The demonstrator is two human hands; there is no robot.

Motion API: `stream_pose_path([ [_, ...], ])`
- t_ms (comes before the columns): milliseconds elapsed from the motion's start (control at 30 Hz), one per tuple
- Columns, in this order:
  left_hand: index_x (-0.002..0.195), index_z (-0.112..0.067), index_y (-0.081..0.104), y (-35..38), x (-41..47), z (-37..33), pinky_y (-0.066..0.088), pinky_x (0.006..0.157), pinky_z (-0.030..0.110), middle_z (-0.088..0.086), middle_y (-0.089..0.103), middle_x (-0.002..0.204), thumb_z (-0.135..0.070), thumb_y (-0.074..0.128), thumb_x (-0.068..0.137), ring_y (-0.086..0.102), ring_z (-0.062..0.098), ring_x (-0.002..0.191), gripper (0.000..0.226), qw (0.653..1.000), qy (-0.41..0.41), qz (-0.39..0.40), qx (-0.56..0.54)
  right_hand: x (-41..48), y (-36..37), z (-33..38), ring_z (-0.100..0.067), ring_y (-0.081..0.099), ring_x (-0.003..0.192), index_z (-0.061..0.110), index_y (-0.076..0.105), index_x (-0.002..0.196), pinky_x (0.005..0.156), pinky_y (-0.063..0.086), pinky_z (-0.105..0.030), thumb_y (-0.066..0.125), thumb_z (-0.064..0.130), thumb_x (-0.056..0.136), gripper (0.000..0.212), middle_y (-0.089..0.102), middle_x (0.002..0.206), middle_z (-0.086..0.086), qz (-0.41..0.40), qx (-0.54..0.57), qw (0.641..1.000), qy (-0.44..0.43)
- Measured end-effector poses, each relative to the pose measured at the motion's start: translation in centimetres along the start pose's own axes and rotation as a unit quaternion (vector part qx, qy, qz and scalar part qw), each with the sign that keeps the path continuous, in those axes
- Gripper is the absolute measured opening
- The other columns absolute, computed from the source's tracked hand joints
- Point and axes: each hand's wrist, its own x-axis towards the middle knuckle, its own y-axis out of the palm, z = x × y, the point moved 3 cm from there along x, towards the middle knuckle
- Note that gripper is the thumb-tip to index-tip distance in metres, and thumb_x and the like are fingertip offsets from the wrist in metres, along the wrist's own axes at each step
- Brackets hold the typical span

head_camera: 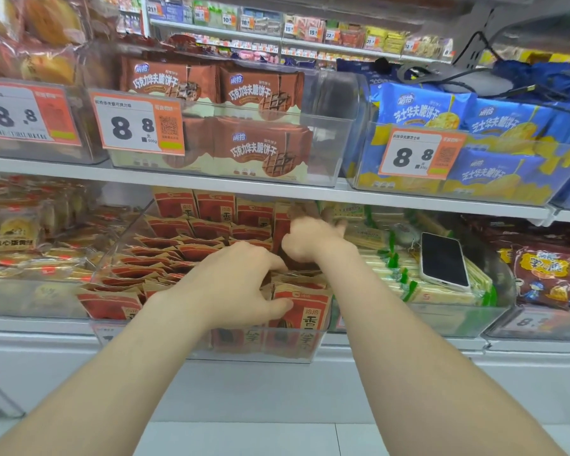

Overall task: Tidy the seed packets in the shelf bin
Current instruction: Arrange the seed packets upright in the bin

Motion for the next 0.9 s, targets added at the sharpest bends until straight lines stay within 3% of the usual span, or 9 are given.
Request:
stream_pose_path([
  [100,0.12,-0.042,0.072,-0.3,-0.4,-0.2,0.062,0.08,0.038,-0.022,0.072,0.101,-0.07,0.062,0.082,0.067,0.003,0.096,0.048,1.0,0.011,-0.025,0.0,0.8,0.6,-0.3,-0.045,-0.008,0.163,0.021,-0.006,0.171,0.128,-0.002,-0.07,0.055,0.034,0.101,0.093,-0.013,0.179,-0.009,-0.005,-0.03,0.999,0.017],
  [233,0.129,-0.035,0.071,-0.4,-0.5,-0.5,0.059,0.098,0.041,-0.017,0.07,0.125,-0.069,0.064,0.084,0.064,0.008,0.12,0.058,1.0,0.007,-0.025,0.005,0.6,0.3,-0.2,-0.046,0.004,0.161,0.016,0.022,0.166,0.127,0.008,-0.068,0.057,0.025,0.098,0.078,0.007,0.175,-0.016,-0.052,-0.049,0.997,-0.006],
  [367,0.143,-0.026,0.066,-0.2,-0.5,-1.0,0.049,0.116,0.042,-0.007,0.059,0.153,-0.065,0.067,0.089,0.05,0.014,0.146,0.066,0.999,0.002,-0.007,0.033,0.3,0.2,-0.5,-0.05,0.013,0.157,0.016,0.019,0.166,0.125,0.018,-0.066,0.061,0.023,0.095,0.082,0.014,0.171,-0.024,-0.082,-0.042,0.996,-0.006],
  [433,0.15,-0.025,0.061,-0.2,-0.5,-1.2,0.046,0.12,0.043,-0.005,0.052,0.161,-0.065,0.066,0.091,0.045,0.016,0.151,0.072,0.999,-0.003,-0.001,0.044,0.1,0.0,-0.9,-0.05,0.02,0.153,0.013,0.028,0.162,0.123,0.023,-0.064,0.06,0.022,0.096,0.074,0.023,0.166,-0.025,-0.106,-0.027,0.994,0.02],
  [567,0.144,-0.026,0.064,-0.4,-0.7,-1.3,0.051,0.112,0.044,-0.008,0.062,0.144,-0.065,0.064,0.09,0.056,0.017,0.137,0.066,0.999,-0.017,-0.001,0.043,-0.9,-0.1,-1.3,-0.047,0.029,0.15,0.012,0.059,0.135,0.12,0.024,-0.06,0.061,0.021,0.097,0.039,0.048,0.152,-0.021,-0.108,0.016,0.993,0.048],
  [633,0.133,-0.032,0.069,-0.5,-0.8,-1.5,0.056,0.102,0.044,-0.013,0.067,0.125,-0.07,0.062,0.086,0.062,0.015,0.122,0.06,0.999,-0.024,-0.003,0.038,-1.3,0.0,-1.6,-0.045,0.033,0.148,0.016,0.066,0.124,0.117,0.026,-0.056,0.063,0.022,0.099,0.026,0.058,0.144,-0.018,-0.124,0.036,0.991,0.046],
  [700,0.126,-0.035,0.07,-0.6,-0.8,-1.6,0.057,0.096,0.044,-0.016,0.066,0.113,-0.072,0.058,0.084,0.063,0.014,0.11,0.058,0.999,-0.029,0.001,0.043,-1.8,0.1,-1.9,-0.042,0.04,0.143,0.023,0.07,0.128,0.113,0.03,-0.051,0.063,0.024,0.102,0.027,0.064,0.139,-0.013,-0.146,0.046,0.988,0.027],
  [800,0.128,-0.033,0.071,-0.7,-0.8,-1.8,0.057,0.098,0.046,-0.016,0.069,0.114,-0.074,0.055,0.083,0.063,0.015,0.111,0.063,0.998,-0.03,0.001,0.058,-2.6,0.2,-2.4,-0.036,0.054,0.132,0.03,0.072,0.134,0.109,0.036,-0.047,0.062,0.029,0.106,0.03,0.071,0.133,-0.006,-0.183,0.06,0.981,-0.011],
  [900,0.127,-0.032,0.073,-1.0,-0.8,-2.2,0.056,0.1,0.047,-0.014,0.071,0.116,-0.082,0.052,0.08,0.065,0.015,0.112,0.071,0.998,-0.031,-0.003,0.059,-3.9,-0.1,-2.8,-0.032,0.067,0.121,0.025,0.075,0.131,0.105,0.052,-0.046,0.062,0.025,0.107,0.028,0.076,0.126,-0.006,-0.223,0.101,0.968,-0.058],
])
